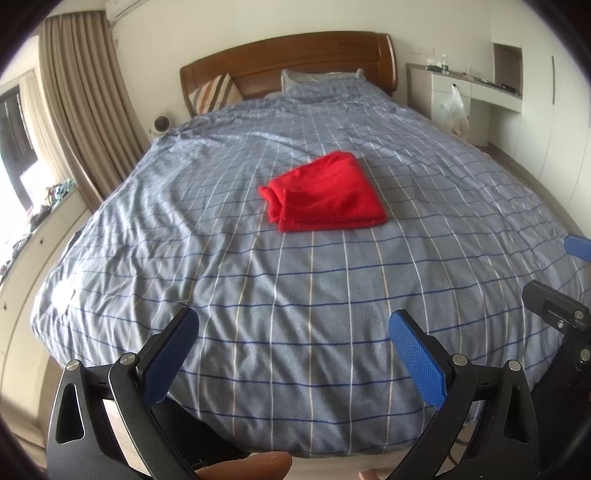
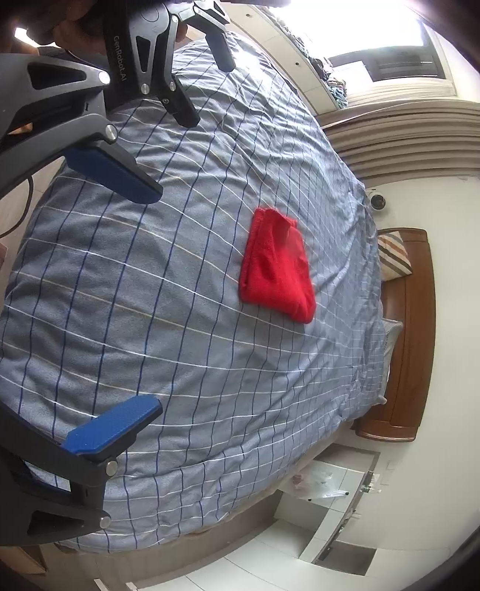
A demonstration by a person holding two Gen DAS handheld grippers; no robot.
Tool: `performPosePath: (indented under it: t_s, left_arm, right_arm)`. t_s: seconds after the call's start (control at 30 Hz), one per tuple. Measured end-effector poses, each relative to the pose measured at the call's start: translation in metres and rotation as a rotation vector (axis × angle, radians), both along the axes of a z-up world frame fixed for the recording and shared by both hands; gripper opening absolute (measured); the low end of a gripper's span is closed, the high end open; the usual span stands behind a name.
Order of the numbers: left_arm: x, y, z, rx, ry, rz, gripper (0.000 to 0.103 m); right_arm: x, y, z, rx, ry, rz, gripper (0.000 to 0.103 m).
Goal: Fold small clothes
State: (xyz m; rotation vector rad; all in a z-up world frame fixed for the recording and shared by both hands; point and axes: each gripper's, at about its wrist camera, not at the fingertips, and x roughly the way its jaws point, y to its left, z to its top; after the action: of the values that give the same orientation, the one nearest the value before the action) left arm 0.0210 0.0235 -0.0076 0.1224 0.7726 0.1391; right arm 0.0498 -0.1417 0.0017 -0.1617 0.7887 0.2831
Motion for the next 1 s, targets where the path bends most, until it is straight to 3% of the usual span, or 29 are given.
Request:
performPosePath:
  t_s: [0.2, 0.47, 0.63, 1.0]
  left_arm:
    - [-0.008, -0.005, 0.011, -0.04, -0.026, 0.011, 0.103]
    - [-0.013, -0.017, 0.01, -0.006, 0.014, 0.044, 0.103]
    - [-0.018, -0.015, 0.019, 0.028, -0.004, 0.096, 0.103]
    - [-0.018, -0.006, 0.023, -0.033, 0.012, 0.098, 0.103]
  right_arm:
    - [-0.011, -0.004, 0.005, -0.002, 0.006, -0.006, 0.102]
    - [-0.018, -0.003, 0.015, -0.018, -0.037, -0.006, 0.102]
    - [-0.014, -0.009, 0.029, 0.007, -0.063, -0.016, 0.102]
    - [-0.01, 0.001, 0.027, -0.001, -0.035, 0.01, 0.102]
